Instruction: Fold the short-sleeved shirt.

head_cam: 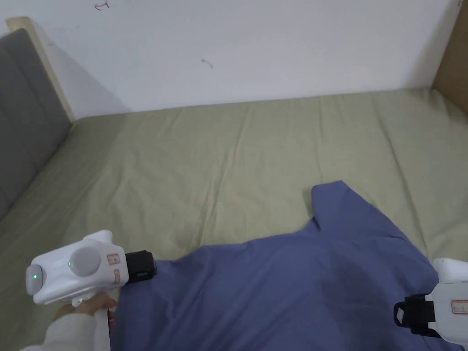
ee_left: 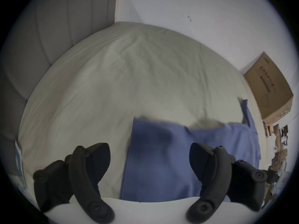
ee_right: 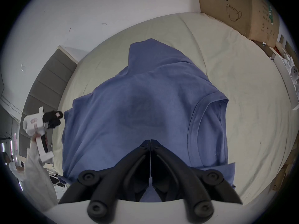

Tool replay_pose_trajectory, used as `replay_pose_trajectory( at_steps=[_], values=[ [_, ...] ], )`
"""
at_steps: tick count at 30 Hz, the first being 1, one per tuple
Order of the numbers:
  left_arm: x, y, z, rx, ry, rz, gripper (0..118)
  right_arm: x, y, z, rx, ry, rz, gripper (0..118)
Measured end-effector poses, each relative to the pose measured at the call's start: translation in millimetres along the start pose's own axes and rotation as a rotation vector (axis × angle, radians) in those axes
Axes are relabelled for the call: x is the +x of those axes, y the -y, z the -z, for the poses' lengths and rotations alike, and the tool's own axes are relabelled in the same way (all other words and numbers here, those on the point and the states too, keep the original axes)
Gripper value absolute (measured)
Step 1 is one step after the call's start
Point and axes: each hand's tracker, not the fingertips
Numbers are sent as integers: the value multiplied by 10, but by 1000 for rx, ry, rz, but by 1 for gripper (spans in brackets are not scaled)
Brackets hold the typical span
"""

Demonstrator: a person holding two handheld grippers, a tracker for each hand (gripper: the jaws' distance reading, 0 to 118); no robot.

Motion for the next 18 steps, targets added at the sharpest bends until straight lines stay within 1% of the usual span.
replay_pose_trajectory(
  at_steps=[1,2,3,4,5,6,7,8,9,11,12,13,14,15,16,17,18],
  values=[
    [-95,88,-2,-12,-25,6,104,29,-29,31,-10,4,-3,1],
    [-75,-169,448,-41,-52,1,102,58,-54,54,-15,9,0,1],
    [26,-571,1064,-94,-80,-1,88,87,-79,70,-16,12,4,1],
    [15,-571,1205,-132,-182,31,78,123,-116,86,-19,15,7,1],
    [4,-567,1097,-21,-113,41,76,152,-154,93,-20,18,11,1],
    [-17,-569,1060,-11,-141,62,59,178,-196,97,-20,22,12,1],
    [58,-411,919,33,-198,86,27,210,-258,106,-17,25,11,1],
    [-5,-409,926,55,-197,67,2,242,-343,126,-14,26,14,1],
    [-94,-417,959,21,-136,42,2,267,-430,151,-13,27,13,1],
    [58,-390,758,5,-129,73,2,296,-682,208,-5,36,12,1],
    [11,-423,724,1,-118,64,2,313,-815,248,-8,33,5,3],
    [-45,-447,694,3,-88,14,2,332,-991,316,-30,8,-24,14],
    [-93,-468,668,0,-72,-12,2,332,-1147,386,-36,27,-23,37],
    [87,-371,774,3,-63,-11,2,334,-1279,472,-42,69,-36,77],
    [90,-375,775,9,-56,-6,2,346,-1422,589,-50,110,-57,88],
    [92,-377,776,11,-53,-3,2,366,-1560,691,-27,137,-53,87],
    [93,-380,777,13,-51,4,2,388,-1667,795,-24,142,-63,88]
  ],
)
